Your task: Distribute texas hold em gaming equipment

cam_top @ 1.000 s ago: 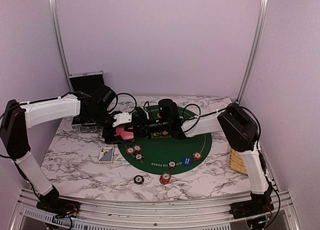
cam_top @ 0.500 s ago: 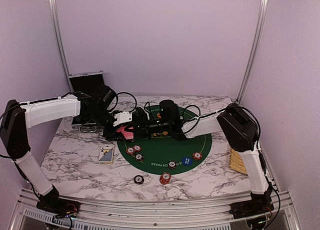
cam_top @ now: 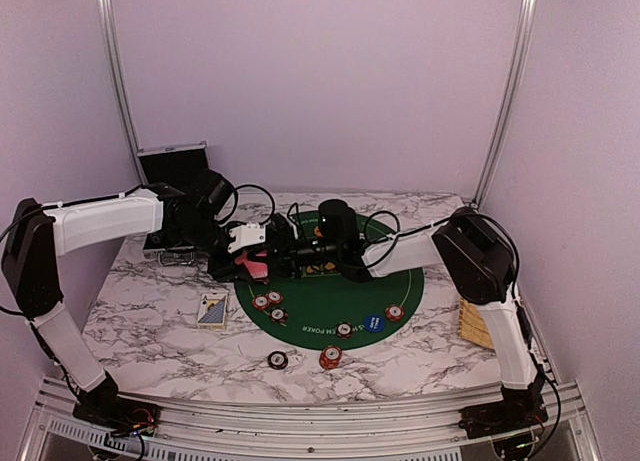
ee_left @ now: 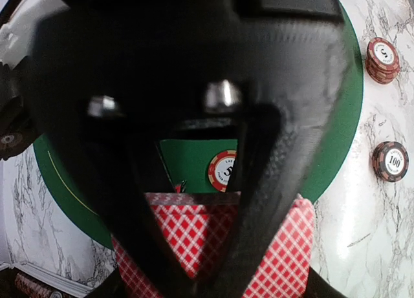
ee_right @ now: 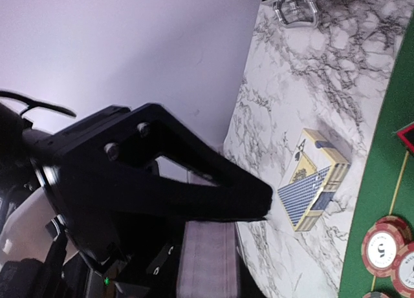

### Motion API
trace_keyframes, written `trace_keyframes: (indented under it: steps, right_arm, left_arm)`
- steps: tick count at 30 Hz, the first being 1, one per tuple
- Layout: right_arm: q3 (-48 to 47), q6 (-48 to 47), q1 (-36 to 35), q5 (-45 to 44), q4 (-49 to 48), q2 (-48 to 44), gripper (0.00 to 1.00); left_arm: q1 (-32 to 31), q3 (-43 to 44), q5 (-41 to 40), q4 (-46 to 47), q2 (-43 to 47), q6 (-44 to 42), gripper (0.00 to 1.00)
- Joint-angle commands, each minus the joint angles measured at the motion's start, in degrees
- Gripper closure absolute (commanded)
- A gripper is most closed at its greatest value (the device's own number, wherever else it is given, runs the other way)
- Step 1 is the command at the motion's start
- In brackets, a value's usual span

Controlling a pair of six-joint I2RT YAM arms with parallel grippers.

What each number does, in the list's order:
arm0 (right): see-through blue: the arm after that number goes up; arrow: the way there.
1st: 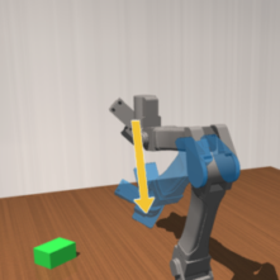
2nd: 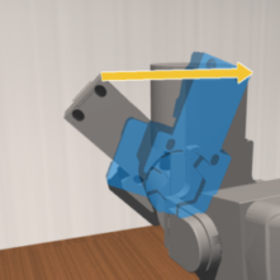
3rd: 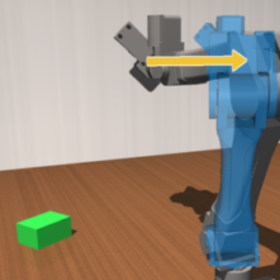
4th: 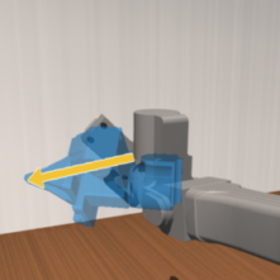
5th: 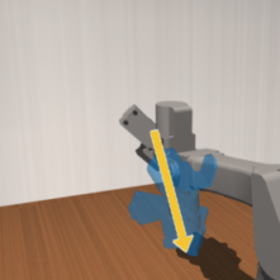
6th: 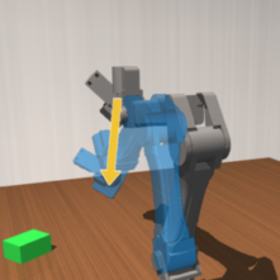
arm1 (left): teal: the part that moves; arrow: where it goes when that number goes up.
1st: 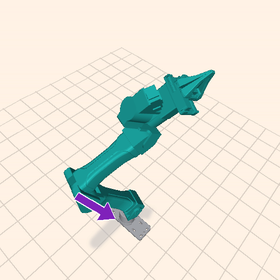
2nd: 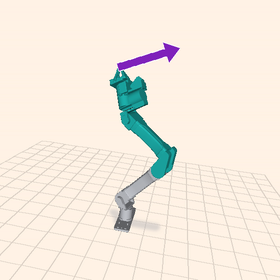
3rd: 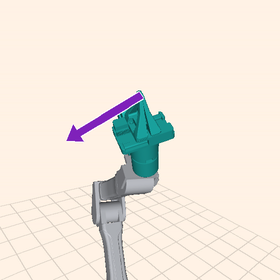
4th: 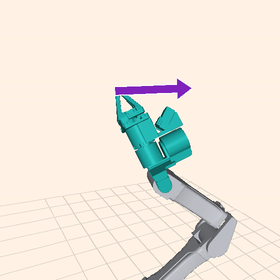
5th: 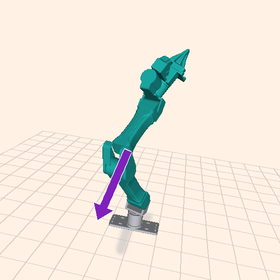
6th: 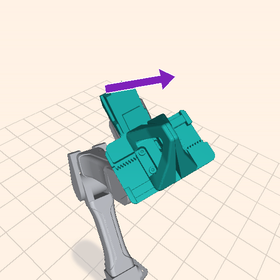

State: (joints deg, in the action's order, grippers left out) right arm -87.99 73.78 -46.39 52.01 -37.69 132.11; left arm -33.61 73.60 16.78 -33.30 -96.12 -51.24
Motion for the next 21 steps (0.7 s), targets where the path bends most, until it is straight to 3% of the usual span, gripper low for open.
trace_keyframes:
  steps: [1, 3, 5, 6, 14, 21]
  right_arm:
    - [-2.85, 1.05, -0.48, -0.05, -1.78, 1.82, 0.96]
    - [-2.41, 1.5, -0.33, -0.24, -1.97, 1.67, 1.0]
    - [-2.28, 2.18, -0.27, -0.33, -2.75, 1.39, 1.0]
    - [-2.47, 2.49, -0.21, -0.31, -3.17, 1.26, 1.0]
    - [-2.45, 3.37, -0.22, 0.25, -3.67, 0.77, 1.0]
    - [-1.69, 2.68, -0.28, 0.37, -3.03, 0.38, 1.0]
  left_arm:
    - [-0.23, 2.5, 0.01, -0.2, -0.66, 1.47, 0.71]
    - [-0.23, 2.18, -0.35, -0.19, -0.4, 1.56, 0.36]
    - [-0.29, 1.59, -0.17, -0.19, 0.0, 1.16, 0.16]
    - [-0.28, 1.18, -0.03, -0.22, 0.37, 0.73, 0.11]
    - [-0.24, -0.72, -0.53, -1.08, 0.83, -2.15, 0.07]
    - [0.03, -0.82, -1.09, -0.94, 0.24, -3.1, 0.18]
